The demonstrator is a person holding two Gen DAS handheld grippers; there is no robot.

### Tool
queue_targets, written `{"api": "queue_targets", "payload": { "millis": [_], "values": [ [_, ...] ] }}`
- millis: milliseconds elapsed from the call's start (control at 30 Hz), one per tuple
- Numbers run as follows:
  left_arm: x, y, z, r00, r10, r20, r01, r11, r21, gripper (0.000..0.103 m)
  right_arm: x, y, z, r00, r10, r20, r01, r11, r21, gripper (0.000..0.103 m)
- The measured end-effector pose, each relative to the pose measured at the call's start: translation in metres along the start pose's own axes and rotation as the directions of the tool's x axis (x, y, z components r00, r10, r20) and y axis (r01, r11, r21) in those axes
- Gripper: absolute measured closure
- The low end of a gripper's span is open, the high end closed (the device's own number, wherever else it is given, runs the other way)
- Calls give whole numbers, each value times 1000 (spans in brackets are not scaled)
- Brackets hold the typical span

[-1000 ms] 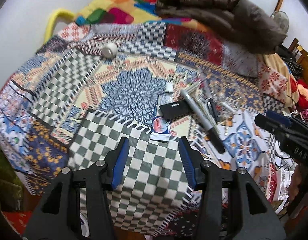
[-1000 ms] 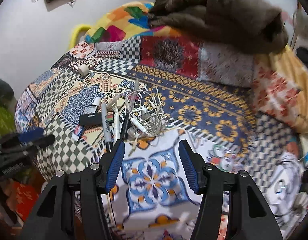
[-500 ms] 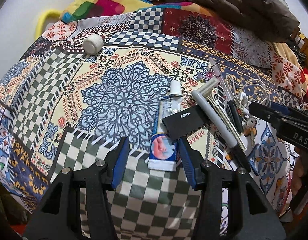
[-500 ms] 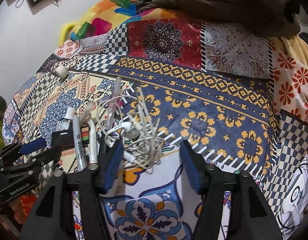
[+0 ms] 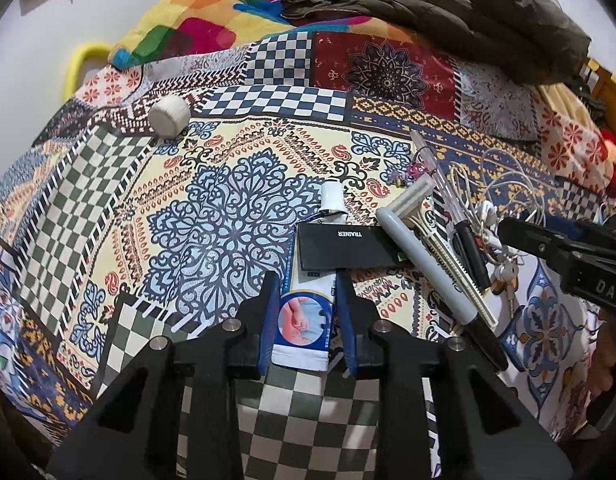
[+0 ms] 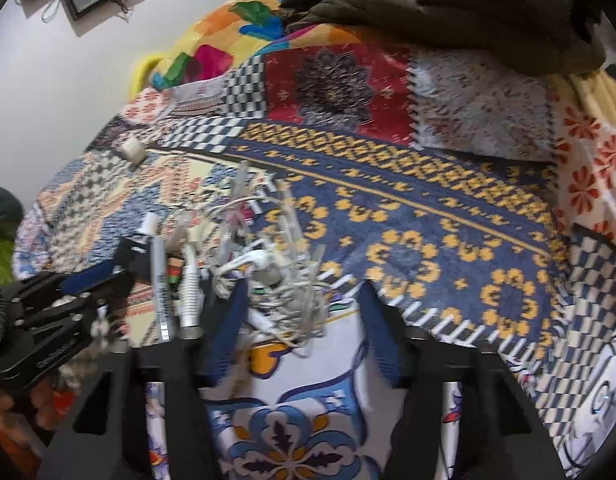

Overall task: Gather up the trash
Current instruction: 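Grasp white earphone cables with right tool while left tool grasps white tube, then carry the cables and white tube over the white bucket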

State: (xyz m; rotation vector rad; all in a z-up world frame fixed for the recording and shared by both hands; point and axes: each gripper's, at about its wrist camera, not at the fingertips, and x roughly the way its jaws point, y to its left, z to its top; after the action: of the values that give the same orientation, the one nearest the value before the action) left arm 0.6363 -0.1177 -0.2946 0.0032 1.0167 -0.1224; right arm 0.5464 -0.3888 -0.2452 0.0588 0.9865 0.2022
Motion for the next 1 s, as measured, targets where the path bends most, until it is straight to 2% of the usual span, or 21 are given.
{"api": "queue_targets", "payload": {
  "millis": [33,67,100,200,333,367,667,1000],
  "values": [
    [-1,2,0,1000,-5,-4,5,1000,-2,76,2,0,1,1000,24,-12,-24,1000,12,73],
    [-1,2,-1,1000,-9,-9,9,1000,-6,76,2,-2,2,999,33,-17,-32,999,24,83],
    [-2,3,-1,1000,-13,-14,13,1000,-9,76,4,-2,2,998,49,-31,-48,998,35,89],
    [-7,9,-3,999,-40,-29,38,998,-52,76,4,-5,0,997,73,-30,-70,995,75,95],
    [-22,11,-5,999,-33,-7,33,997,-64,79,-7,-4,-1,998,65,-5,-65,993,101,97],
    [-29,10,-4,999,-34,1,34,998,-57,101,-10,-3,-1,998,65,0,-65,993,101,97],
    [-61,17,-2,999,-8,33,10,998,-65,101,-50,17,5,997,39,66,-42,998,46,97],
    [-132,15,-6,993,-20,113,29,996,-81,101,-107,43,11,991,29,133,-29,1000,-7,97]
  ]
}}
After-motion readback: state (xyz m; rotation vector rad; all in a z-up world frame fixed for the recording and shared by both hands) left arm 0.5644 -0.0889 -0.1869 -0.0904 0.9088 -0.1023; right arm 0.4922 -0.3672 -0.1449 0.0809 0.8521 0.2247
